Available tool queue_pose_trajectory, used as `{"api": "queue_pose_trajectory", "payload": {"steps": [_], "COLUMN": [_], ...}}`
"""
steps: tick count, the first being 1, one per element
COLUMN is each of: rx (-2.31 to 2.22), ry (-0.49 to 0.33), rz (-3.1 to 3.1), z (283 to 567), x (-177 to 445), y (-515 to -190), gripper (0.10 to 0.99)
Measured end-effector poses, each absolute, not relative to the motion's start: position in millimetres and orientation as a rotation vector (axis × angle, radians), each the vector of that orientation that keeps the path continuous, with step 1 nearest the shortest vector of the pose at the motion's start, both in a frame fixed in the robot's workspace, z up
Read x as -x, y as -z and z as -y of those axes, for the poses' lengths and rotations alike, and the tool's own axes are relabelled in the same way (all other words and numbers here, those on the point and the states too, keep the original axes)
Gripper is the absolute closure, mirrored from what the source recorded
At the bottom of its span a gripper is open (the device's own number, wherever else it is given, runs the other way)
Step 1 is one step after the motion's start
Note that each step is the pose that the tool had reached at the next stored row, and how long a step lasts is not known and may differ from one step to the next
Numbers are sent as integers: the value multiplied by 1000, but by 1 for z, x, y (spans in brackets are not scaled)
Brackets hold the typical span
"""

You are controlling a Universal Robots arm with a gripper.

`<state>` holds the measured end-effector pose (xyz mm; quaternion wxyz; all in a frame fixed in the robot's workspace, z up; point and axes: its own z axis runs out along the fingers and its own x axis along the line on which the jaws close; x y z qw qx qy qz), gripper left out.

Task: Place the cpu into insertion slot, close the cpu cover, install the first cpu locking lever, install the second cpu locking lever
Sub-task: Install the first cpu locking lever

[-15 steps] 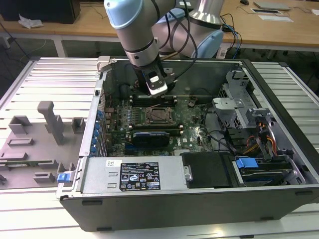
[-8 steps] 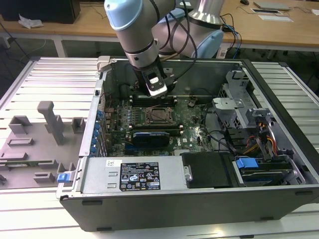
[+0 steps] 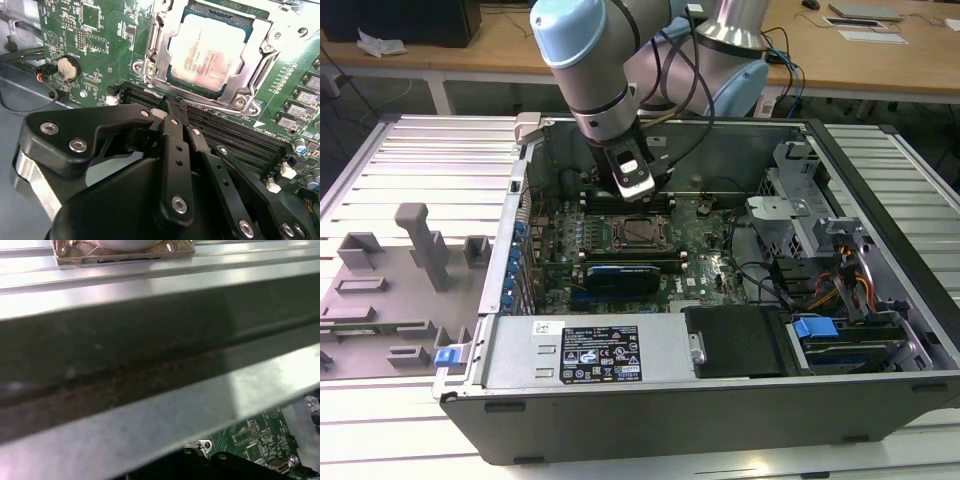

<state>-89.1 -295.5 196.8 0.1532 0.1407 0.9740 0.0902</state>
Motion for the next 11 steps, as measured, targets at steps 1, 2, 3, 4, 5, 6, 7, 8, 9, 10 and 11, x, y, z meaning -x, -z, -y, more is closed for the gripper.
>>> {"api": "queue_pose_trajectory", "payload": {"steps": [1,2,3,4,5,6,7,8,9,10,11], "rx": [-404,-404,-404,-404,-405,-405,-405,-405,-405,-405,-405], "ry": [-258,-258,-258,-257,-257,-256,-256,-256,-256,-256,-256], "rz": [-2793,-2793,-2793,-2793,-2793,-2793,-2793,-2793,-2793,-2793,-2793], "z": [295,295,295,295,296,296,296,296,296,296,295], "x": [89,89,88,88,88,87,87,86,86,85,84], "y": [-196,-196,-195,-195,-194,-194,-194,-194,-193,-193,-193], "gripper": [980,980,980,980,980,980,980,980,980,980,980]}}
